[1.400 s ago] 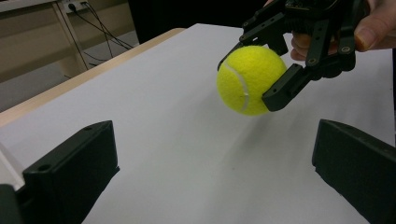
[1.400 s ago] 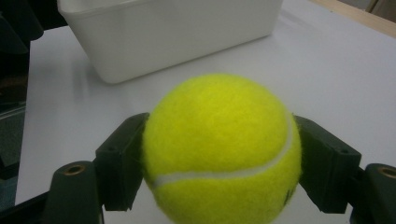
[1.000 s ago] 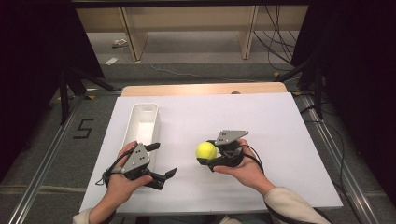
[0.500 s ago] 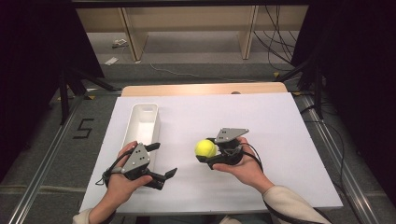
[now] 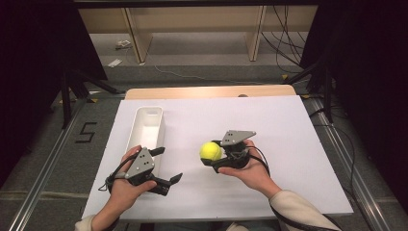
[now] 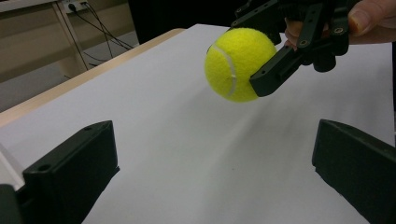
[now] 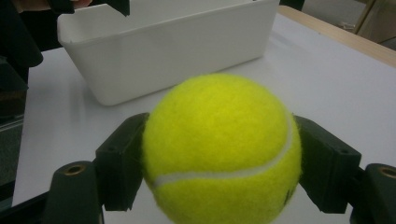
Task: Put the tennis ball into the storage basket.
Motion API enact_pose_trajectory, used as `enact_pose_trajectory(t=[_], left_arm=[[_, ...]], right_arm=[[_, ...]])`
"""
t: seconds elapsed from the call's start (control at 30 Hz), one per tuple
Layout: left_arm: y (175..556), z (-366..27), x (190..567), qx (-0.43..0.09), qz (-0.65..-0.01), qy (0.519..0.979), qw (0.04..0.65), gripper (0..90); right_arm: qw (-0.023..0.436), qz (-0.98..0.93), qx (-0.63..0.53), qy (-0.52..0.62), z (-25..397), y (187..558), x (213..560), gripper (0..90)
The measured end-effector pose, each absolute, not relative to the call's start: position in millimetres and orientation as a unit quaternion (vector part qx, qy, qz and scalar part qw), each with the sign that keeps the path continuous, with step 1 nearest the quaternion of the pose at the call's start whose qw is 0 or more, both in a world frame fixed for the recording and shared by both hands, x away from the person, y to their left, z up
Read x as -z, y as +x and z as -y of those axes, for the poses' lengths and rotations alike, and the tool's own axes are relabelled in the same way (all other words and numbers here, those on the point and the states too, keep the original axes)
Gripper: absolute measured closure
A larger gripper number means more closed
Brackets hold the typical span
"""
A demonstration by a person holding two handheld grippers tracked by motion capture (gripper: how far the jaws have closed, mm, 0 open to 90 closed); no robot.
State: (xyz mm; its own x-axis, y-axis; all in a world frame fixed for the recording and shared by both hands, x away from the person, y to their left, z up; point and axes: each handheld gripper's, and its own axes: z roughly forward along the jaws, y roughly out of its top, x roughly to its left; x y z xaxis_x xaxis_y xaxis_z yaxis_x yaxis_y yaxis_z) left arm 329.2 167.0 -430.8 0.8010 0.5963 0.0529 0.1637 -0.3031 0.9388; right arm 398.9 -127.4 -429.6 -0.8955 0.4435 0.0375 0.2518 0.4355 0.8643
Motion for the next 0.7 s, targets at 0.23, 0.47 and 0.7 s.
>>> enact_pose_trajectory(t=[0.23,0.47,0.7], left_arm=[[329.1,-166.7,430.9,-0.200,-0.242,0.782,0.537,0.0],[329.4,-166.8,430.8,-0.202,-0.241,0.783,0.537,0.0],[329.3,-166.7,430.9,-0.202,-0.240,0.783,0.537,0.0]], right_arm=[[0.099,-0.840,-0.492,0.206,126.1,400.0,428.5,26.3],[0.099,-0.838,-0.496,0.206,124.4,401.4,426.9,26.2],[0.102,-0.836,-0.499,0.203,122.6,402.5,424.7,26.3]])
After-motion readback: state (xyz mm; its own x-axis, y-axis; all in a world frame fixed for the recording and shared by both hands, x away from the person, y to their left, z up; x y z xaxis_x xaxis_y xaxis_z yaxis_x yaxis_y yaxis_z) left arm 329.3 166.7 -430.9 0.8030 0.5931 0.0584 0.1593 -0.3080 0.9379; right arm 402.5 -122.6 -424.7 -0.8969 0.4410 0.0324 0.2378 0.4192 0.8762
